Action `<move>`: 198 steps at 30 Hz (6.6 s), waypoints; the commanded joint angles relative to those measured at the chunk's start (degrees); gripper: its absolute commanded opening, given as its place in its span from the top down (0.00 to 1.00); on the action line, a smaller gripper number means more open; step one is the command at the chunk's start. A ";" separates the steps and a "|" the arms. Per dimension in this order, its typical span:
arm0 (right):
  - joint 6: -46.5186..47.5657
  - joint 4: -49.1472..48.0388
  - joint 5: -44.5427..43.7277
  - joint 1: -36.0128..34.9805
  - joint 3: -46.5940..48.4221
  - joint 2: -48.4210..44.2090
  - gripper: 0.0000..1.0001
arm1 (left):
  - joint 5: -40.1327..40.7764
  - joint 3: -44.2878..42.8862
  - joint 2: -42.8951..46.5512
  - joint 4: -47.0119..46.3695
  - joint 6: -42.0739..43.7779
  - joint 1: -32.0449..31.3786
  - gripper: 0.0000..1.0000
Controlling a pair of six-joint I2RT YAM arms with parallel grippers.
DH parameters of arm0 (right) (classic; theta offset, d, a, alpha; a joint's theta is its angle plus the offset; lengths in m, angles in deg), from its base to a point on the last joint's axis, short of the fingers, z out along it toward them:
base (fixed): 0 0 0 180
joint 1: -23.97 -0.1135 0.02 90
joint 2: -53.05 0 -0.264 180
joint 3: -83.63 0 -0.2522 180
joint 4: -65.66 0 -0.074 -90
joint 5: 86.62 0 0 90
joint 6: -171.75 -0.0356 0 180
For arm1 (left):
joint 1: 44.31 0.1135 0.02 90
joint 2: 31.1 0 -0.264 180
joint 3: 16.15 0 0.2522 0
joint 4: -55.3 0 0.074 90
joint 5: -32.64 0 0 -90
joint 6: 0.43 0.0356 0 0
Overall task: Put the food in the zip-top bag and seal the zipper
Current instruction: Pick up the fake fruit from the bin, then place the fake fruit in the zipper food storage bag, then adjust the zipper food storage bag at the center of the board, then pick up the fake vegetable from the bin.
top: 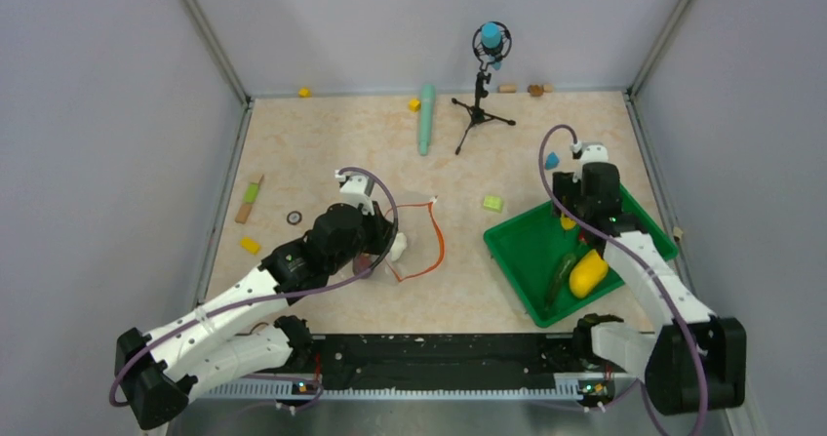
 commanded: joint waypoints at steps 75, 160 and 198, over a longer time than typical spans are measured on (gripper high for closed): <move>-23.57 -21.67 -2.41 -55.24 13.61 8.32 0.01 | 4.40 1.01 2.42 -2.41 -3.89 0.22 1.00; -34.18 16.12 -24.64 -45.96 11.90 -21.05 0.08 | 1.24 0.74 8.41 -0.64 -4.75 0.23 1.00; -45.66 20.34 -16.91 -17.10 -2.09 7.59 0.25 | 2.97 0.13 5.92 -0.03 -4.34 0.23 1.00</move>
